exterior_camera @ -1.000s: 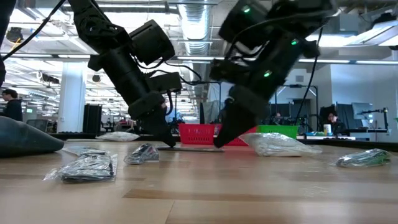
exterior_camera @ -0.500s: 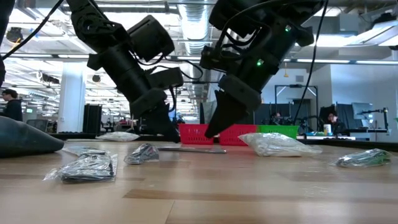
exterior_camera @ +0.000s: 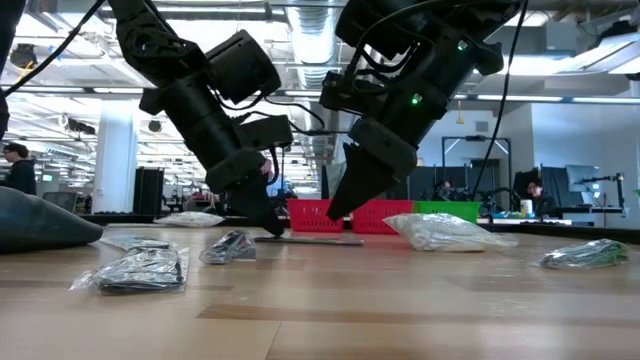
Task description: Pick & Place Travel size toiletries
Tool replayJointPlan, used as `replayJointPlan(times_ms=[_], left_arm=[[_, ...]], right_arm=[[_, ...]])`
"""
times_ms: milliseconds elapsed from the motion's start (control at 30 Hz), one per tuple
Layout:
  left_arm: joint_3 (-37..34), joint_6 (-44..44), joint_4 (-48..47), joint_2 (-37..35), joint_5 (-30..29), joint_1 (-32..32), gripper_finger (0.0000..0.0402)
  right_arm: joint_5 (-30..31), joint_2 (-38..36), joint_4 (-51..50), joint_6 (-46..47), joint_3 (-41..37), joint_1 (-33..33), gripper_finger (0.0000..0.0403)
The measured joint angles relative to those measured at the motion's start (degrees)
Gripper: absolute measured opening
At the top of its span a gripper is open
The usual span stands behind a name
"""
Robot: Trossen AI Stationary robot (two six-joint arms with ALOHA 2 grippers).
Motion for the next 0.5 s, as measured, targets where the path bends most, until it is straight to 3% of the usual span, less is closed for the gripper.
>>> replayJointPlan(times_ms=[500], left_arm=[[0.29,-0.22,0.30,1.77,1.93,1.31,0.0001]], right_arm=[[-0.03,0.52,0.23,-0.44,-0.02,0.00,0.0240]])
